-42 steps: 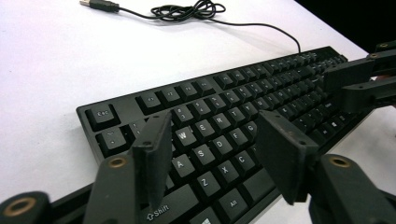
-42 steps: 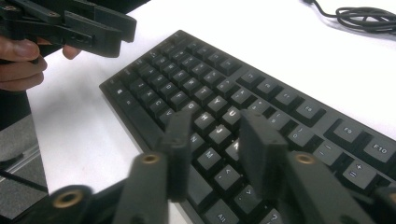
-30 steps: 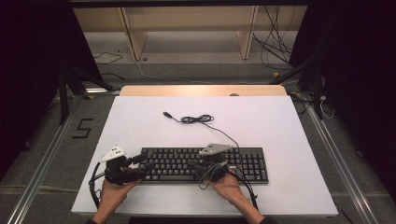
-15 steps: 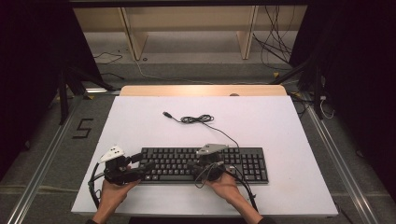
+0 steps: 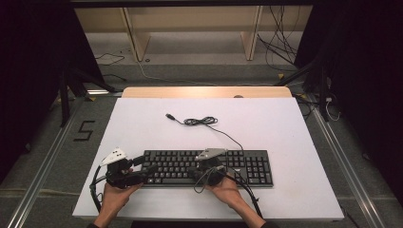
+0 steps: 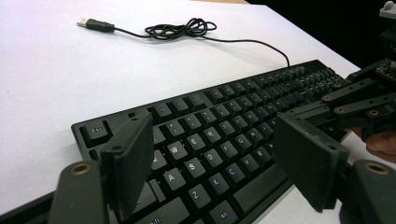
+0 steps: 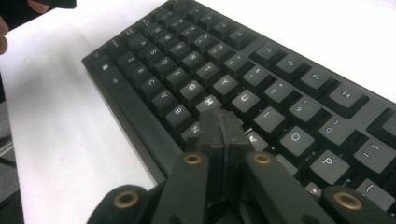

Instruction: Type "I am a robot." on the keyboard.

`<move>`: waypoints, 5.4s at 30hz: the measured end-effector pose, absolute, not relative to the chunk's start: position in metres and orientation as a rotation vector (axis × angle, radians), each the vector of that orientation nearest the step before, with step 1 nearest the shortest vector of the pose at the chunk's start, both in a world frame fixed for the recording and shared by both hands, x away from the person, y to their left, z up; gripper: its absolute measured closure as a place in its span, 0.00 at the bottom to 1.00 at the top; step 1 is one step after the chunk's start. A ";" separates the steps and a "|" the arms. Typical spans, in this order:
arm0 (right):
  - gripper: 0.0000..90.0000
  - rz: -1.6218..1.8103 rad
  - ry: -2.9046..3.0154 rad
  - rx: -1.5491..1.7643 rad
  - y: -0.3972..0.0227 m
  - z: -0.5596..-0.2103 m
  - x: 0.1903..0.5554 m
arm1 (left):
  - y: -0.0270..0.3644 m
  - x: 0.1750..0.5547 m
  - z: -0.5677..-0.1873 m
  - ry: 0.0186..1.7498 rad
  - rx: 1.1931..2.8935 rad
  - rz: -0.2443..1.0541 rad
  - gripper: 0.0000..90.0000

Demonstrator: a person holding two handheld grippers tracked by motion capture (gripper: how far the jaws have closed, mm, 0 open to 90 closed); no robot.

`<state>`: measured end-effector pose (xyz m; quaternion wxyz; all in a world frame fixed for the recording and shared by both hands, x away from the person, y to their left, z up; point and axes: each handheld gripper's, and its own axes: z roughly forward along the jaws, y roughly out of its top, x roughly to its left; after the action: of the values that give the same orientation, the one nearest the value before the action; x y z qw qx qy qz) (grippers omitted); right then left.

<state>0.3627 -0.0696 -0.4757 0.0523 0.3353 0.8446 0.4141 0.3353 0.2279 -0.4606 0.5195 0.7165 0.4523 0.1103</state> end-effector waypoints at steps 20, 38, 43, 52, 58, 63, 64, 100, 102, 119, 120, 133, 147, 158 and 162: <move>1.00 1.183 2.578 1.015 -0.065 -0.482 0.362 | 0.228 0.335 -0.461 1.086 1.715 0.271 0.32; 0.43 1.428 2.491 1.037 -0.082 -0.458 0.358 | 0.231 0.335 -0.460 1.088 1.703 0.279 0.31; 0.42 1.421 2.503 1.031 -0.080 -0.459 0.356 | 0.232 0.336 -0.460 1.094 1.696 0.282 0.30; 0.53 1.406 2.529 0.992 -0.075 -0.460 0.351 | 0.231 0.335 -0.460 1.087 1.703 0.284 0.30; 0.76 1.368 2.548 0.981 -0.072 -0.463 0.348 | 0.232 0.335 -0.460 1.089 1.695 0.287 0.30; 0.91 1.347 2.567 0.973 -0.071 -0.464 0.346 | 0.232 0.335 -0.460 1.086 1.696 0.288 0.30; 0.93 1.343 2.571 0.974 -0.071 -0.465 0.346 | 0.232 0.335 -0.460 1.085 1.696 0.289 0.30; 0.87 1.281 2.604 1.000 -0.067 -0.478 0.348 | 0.232 0.337 -0.462 1.083 1.719 0.299 0.31; 0.83 1.325 2.589 1.004 -0.071 -0.475 0.349 | 0.232 0.337 -0.462 1.087 1.721 0.301 0.31; 0.47 1.422 2.497 1.054 -0.090 -0.456 0.352 | 0.226 0.346 -0.473 1.127 1.846 0.295 0.71; 0.46 1.421 2.494 1.050 -0.090 -0.455 0.352 | 0.225 0.346 -0.473 1.129 1.856 0.295 0.74; 0.39 1.441 2.460 1.052 -0.096 -0.448 0.350 | 0.218 0.351 -0.479 1.133 1.935 0.304 0.99; 0.39 1.460 2.429 1.056 -0.102 -0.447 0.348 | 0.217 0.354 -0.482 1.149 1.947 0.296 0.99; 0.39 1.457 2.438 1.049 -0.101 -0.448 0.347 | 0.216 0.355 -0.486 1.166 1.970 0.278 0.99; 0.39 1.456 2.438 1.047 -0.100 -0.448 0.347 | 0.214 0.355 -0.485 1.159 1.985 0.283 0.99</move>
<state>0.3468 -0.1004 -0.4477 0.0576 0.3453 0.8043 0.4802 0.3551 0.2145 -0.4852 0.4013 0.7849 0.4586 0.1120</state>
